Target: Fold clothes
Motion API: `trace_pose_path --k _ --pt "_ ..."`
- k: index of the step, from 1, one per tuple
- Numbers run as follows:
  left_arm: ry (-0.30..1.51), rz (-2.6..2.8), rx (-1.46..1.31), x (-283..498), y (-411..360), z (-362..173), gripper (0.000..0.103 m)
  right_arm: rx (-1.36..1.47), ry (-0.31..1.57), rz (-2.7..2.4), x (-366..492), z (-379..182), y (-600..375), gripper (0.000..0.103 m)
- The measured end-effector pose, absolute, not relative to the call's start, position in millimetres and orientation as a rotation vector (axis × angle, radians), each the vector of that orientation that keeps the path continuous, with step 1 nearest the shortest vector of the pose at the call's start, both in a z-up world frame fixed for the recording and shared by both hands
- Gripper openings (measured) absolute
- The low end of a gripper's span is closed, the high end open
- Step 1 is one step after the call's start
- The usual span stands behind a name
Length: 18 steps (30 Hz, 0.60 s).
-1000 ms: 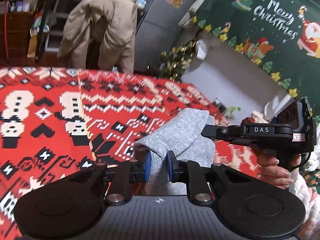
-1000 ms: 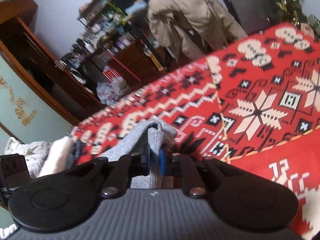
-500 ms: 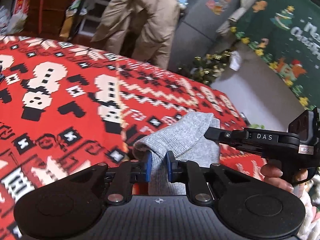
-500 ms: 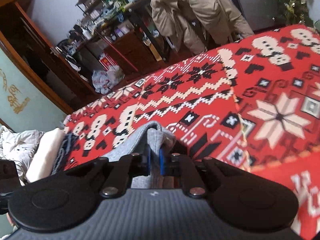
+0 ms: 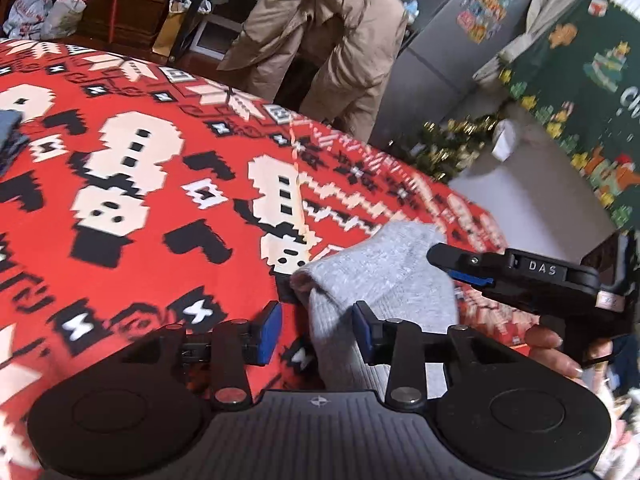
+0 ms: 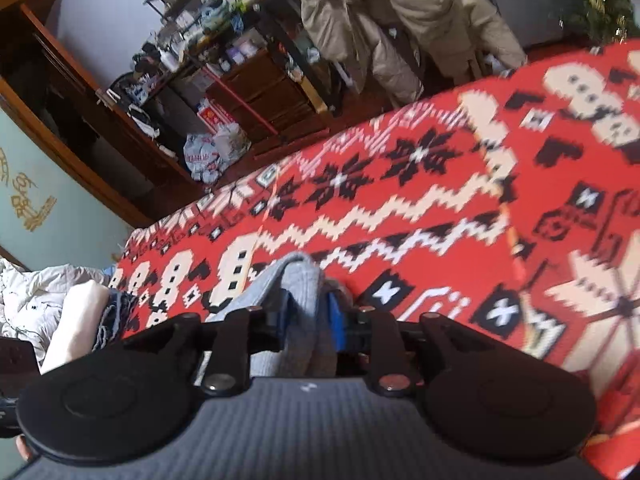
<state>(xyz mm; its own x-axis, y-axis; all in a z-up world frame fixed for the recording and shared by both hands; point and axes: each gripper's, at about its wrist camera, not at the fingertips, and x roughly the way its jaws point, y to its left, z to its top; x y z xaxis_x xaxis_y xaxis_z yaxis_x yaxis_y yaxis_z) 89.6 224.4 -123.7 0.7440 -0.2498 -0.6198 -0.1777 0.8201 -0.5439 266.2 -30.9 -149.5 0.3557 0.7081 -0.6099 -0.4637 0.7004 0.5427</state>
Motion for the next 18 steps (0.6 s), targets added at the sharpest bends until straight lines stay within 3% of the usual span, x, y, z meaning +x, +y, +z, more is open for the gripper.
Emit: trace_pose_path --k 4,7,10,13,15,18 --pt "0.642 -0.047 -0.648 75 231 -104 0.035 0.304 0.883 0.768 264 -131 -39 0.022" --pt "0.621 -0.072 -0.654 92 226 -98 0.023 0.301 0.874 0.791 269 -125 -27 0.010" --pt "0.666 -0.097 -0.608 115 210 -106 0.015 0.280 0.879 0.826 274 -126 -9 0.010" --pt "0.739 -0.099 -0.518 131 191 -123 0.014 0.224 0.924 0.813 283 -144 6 0.009" --pt "0.724 -0.099 -0.482 124 186 -129 0.014 0.184 0.944 0.786 291 -156 12 0.002" --pt "0.734 -0.102 -0.489 120 191 -126 0.014 0.154 0.951 0.742 301 -166 11 0.006"
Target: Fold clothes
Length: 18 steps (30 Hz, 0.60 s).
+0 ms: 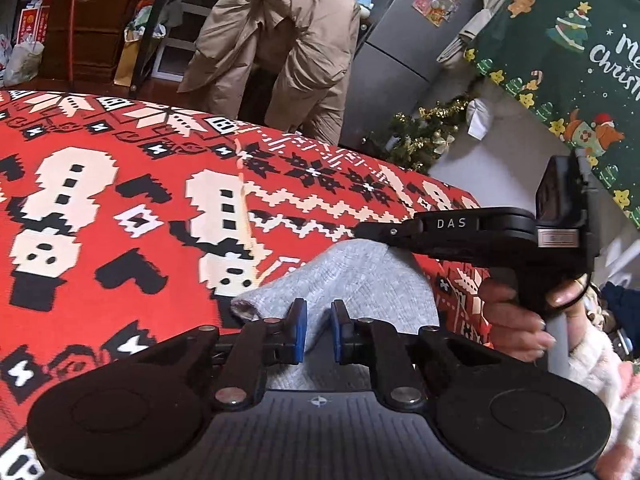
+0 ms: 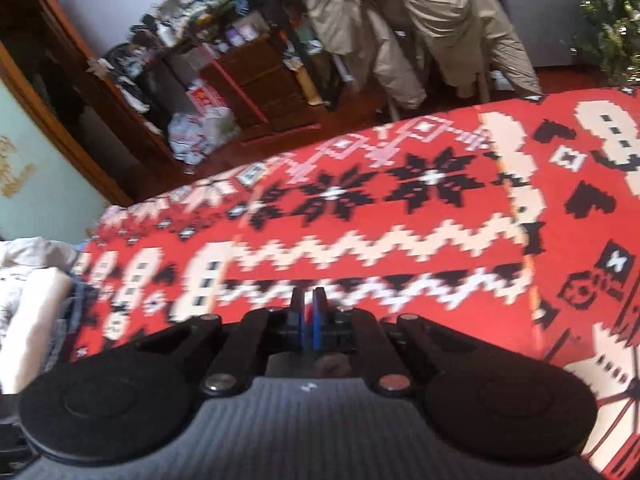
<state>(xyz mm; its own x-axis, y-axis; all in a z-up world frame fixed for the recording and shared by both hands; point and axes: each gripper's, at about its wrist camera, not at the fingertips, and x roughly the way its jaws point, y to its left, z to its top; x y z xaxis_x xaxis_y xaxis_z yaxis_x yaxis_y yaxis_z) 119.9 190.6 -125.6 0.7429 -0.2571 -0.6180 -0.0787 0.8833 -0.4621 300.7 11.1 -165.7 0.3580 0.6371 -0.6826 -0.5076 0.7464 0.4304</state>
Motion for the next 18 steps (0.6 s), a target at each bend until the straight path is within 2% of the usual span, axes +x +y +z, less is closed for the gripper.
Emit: trace_pose_path --k 3,9,14,18 --pt "0.728 -0.095 -0.517 115 198 -114 0.011 0.199 0.927 0.733 299 -158 -4 0.006" --pt "0.645 -0.180 -0.500 105 179 -83 0.016 0.254 0.863 0.838 256 -131 -26 0.011" --pt "0.713 -0.244 -0.415 114 143 -103 0.019 0.226 0.933 0.791 251 -154 -22 0.011" --pt "0.763 -0.286 -0.356 115 125 -121 0.015 0.288 0.962 0.774 263 -168 -29 0.007"
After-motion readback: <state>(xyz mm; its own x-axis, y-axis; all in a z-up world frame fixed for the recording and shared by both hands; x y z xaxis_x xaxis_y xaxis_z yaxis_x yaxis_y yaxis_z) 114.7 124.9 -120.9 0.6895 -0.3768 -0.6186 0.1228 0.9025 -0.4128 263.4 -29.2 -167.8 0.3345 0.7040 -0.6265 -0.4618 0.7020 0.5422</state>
